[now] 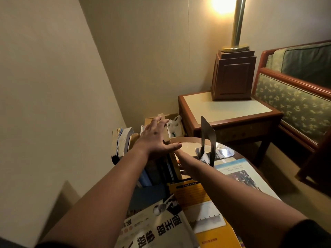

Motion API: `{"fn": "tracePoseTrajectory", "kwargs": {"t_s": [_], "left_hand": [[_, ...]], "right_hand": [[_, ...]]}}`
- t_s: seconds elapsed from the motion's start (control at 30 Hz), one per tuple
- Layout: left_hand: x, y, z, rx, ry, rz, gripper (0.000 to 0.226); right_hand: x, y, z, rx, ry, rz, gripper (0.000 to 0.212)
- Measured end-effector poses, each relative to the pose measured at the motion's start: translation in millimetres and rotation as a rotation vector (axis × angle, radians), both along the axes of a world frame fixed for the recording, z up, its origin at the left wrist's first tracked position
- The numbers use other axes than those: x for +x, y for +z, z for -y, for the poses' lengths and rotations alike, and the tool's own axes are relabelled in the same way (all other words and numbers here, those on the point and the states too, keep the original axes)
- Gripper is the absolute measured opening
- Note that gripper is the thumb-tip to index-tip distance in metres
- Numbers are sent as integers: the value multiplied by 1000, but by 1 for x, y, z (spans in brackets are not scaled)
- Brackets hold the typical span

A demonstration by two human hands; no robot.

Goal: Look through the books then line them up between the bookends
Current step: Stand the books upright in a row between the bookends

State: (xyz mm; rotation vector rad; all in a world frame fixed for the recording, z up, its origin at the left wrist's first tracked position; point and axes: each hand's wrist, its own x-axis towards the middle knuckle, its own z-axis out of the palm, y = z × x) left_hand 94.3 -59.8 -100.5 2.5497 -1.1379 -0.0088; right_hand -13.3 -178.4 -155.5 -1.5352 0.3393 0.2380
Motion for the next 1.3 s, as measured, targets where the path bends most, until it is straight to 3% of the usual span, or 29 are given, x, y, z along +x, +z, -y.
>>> {"fn": "tracePoseTrajectory", "kwargs": {"t_s": [0.27,0.43,0.63,0.7,0.8,0.87,1.0,1.2,1.3], "left_hand": [[0,-1,2,32,5,20,106],[1,-2,3,33,19,12,108],[3,-4,1,29,19,-2,109],[2,-4,1,18,19,-3,108],[2,-3,2,7,17,1,108],[3,-3,2,0,19,-7,110],[2,-4,3,2,30,6,115],[8,-10,3,14,24,50,112],[12,-12,4,11,26,54,115]], "right_hand": [[-11,1,1,-31,2,36,54],[-37,-48,21,-411,-87,192,45],[-98,-76,72,-896,-160,279,17],[-111,-87,97,-1076,-206,232,32],[-123,-98,128,-1209,-131,-98,79],[-125,-102,140,-1234,-63,-227,93],[-112,-99,154,-1184,-153,-235,90],[-101,-77,183,-863,-132,-357,102],[-93,-69,191,-896,-35,-407,109]]}}
